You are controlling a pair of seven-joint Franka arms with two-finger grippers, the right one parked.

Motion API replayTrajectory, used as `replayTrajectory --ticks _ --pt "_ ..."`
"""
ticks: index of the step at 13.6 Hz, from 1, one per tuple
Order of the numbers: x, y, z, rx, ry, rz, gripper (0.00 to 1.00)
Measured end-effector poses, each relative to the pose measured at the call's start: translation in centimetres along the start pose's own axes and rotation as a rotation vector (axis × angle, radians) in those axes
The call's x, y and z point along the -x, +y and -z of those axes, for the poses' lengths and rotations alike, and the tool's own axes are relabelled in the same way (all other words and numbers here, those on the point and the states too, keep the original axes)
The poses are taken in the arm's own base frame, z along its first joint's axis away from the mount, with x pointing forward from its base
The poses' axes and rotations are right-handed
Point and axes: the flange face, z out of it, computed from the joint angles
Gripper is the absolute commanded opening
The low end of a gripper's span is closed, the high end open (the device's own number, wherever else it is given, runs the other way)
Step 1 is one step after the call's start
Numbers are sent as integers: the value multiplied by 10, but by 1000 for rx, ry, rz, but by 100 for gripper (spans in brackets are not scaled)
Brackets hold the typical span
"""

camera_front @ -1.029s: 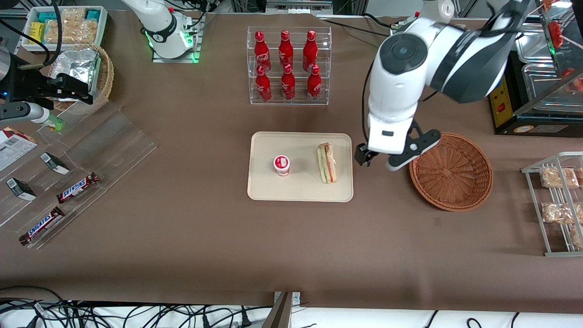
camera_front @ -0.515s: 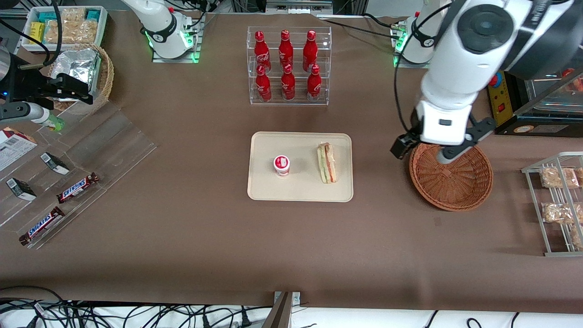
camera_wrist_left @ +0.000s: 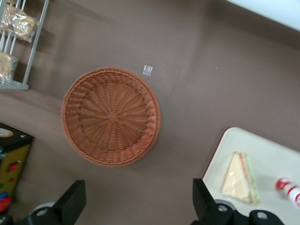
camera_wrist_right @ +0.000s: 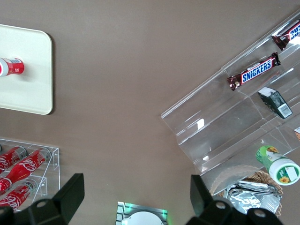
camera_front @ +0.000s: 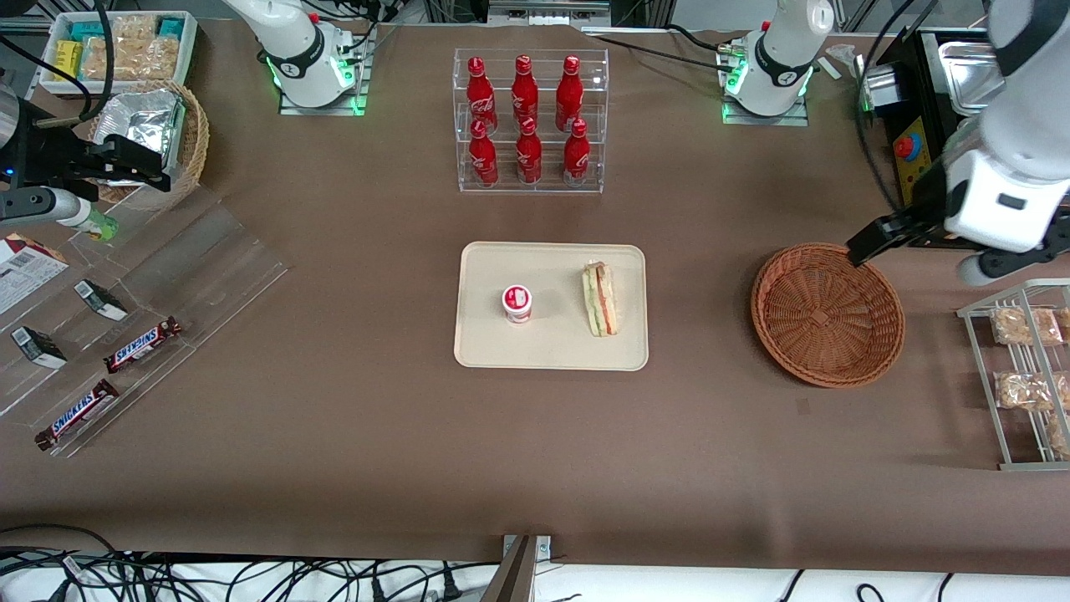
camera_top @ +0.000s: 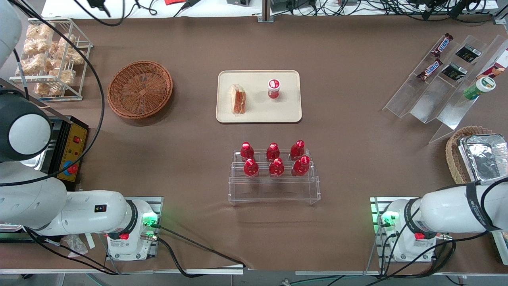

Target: Place sandwich from basket to tray

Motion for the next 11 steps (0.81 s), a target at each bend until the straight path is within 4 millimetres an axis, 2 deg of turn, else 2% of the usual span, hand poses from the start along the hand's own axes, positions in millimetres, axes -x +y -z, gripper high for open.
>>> replayTrajectory --ticks 2,4,7,11 --pt "-3 -20 3 -5 -12 -126 100" --pt "-6 -28 2 -7 -15 -265 100" --pt "-6 -28 2 -6 -17 -417 100" --pt "-5 -27 1 -6 -19 -476 100"
